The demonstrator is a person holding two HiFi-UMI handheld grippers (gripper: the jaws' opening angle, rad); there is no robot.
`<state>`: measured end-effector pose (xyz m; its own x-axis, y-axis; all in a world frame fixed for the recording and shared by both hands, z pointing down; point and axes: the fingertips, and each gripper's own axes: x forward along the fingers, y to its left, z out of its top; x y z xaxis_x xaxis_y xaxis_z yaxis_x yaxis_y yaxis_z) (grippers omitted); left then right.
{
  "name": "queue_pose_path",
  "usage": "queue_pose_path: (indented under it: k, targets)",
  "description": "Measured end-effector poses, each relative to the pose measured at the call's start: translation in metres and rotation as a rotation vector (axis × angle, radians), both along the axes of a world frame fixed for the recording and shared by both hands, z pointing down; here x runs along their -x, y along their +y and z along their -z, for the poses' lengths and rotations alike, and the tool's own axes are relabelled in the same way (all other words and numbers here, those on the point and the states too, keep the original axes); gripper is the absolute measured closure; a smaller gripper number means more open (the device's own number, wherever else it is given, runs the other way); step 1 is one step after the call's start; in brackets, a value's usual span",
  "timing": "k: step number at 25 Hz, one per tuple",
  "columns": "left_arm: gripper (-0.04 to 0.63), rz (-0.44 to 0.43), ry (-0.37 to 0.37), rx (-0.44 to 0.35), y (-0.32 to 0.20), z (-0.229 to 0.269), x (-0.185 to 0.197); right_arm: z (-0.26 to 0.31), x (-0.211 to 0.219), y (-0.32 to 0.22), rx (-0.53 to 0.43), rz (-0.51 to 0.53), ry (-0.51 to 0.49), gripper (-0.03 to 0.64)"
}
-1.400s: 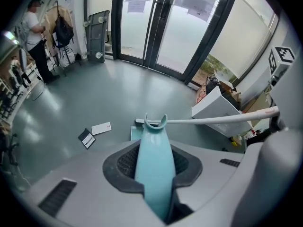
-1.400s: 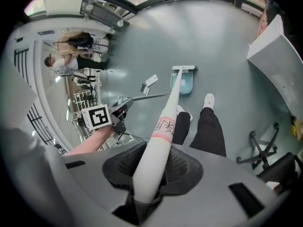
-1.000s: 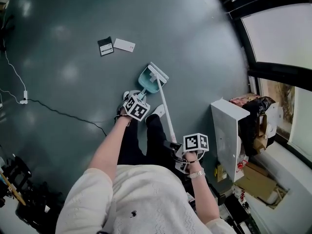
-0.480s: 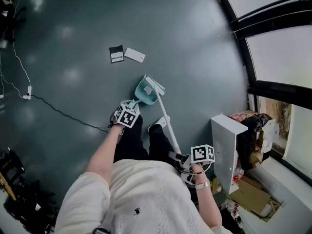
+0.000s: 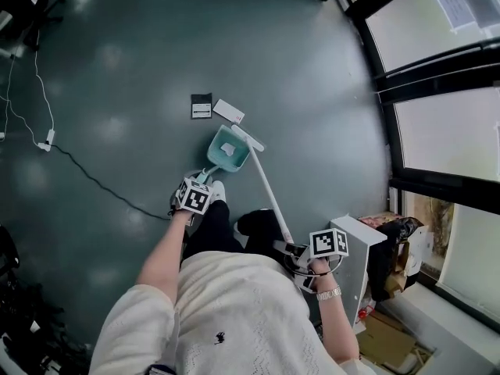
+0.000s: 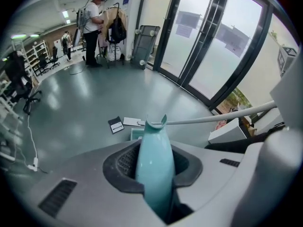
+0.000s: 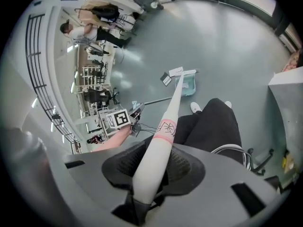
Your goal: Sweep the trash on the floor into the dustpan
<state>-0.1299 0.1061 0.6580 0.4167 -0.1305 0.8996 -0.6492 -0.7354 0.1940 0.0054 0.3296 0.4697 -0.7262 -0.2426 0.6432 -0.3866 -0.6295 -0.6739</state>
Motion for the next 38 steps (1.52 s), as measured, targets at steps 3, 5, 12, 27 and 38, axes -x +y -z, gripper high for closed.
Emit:
queue_pose_path:
  k: [3, 5, 12, 27, 38]
  targets:
    - [0.499, 0.089, 0.008, 0.000, -0.013, 0.000, 0.016, 0.003, -0.006, -0.033, -0.021, 0.012, 0.010, 0.509]
    - [0.498, 0.144, 0.004, 0.006, -0.017, -0.001, 0.024, 0.003, -0.015, -0.057, -0.026, 0.038, 0.024, 0.509]
    - [0.499, 0.197, -0.041, 0.029, -0.038, -0.013, 0.021, -0.027, -0.076, -0.143, -0.019, 0.161, 0.063, 0.509]
    - [0.499, 0.145, -0.106, 0.036, -0.093, -0.040, -0.028, -0.118, -0.132, -0.296, 0.027, 0.400, 0.103, 0.509]
    - [0.499, 0.174, -0.093, 0.040, -0.090, -0.047, -0.029, -0.135, -0.100, -0.216, 0.078, 0.549, 0.085, 0.509]
